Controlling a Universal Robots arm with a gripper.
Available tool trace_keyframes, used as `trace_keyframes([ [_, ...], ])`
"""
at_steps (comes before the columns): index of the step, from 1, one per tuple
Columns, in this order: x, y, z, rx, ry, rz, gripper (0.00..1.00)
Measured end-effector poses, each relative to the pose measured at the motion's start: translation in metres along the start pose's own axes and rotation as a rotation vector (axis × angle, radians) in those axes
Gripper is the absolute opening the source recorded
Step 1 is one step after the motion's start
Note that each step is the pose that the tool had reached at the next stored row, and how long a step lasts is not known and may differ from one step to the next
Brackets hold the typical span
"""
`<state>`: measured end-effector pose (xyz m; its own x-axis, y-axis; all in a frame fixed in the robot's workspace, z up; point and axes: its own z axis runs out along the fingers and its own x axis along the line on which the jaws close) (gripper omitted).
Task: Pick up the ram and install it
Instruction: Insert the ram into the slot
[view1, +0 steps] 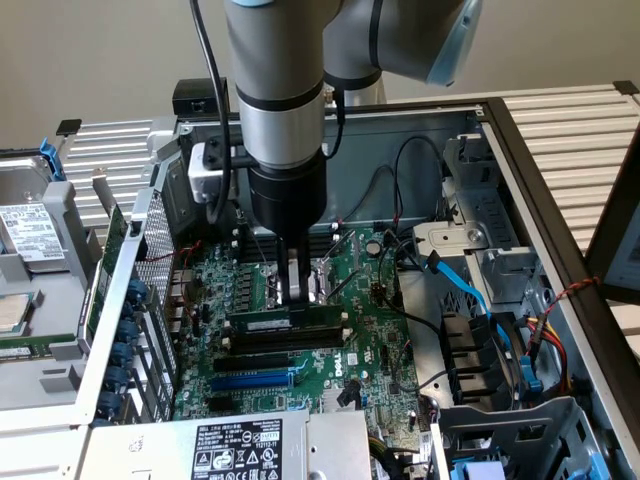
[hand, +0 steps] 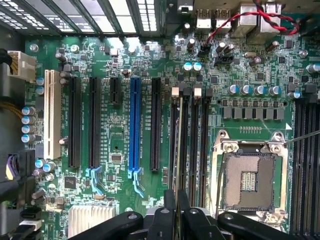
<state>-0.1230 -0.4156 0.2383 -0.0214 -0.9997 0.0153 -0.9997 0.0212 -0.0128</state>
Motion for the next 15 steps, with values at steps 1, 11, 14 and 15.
trace_keyframes([
  [1,0.0003,-0.0007,0.0,-0.0066,0.0002,0.0,0.14],
  [11,0.0005,-0.0058,-0.0007,-0.029,0.0048,-0.003,0.14],
  [14,0.0005,-0.0058,-0.0007,-0.0314,0.0049,-0.004,0.14],
  [15,0.0004,-0.0059,-0.0007,-0.0342,0.0048,-0.006,0.14],
])
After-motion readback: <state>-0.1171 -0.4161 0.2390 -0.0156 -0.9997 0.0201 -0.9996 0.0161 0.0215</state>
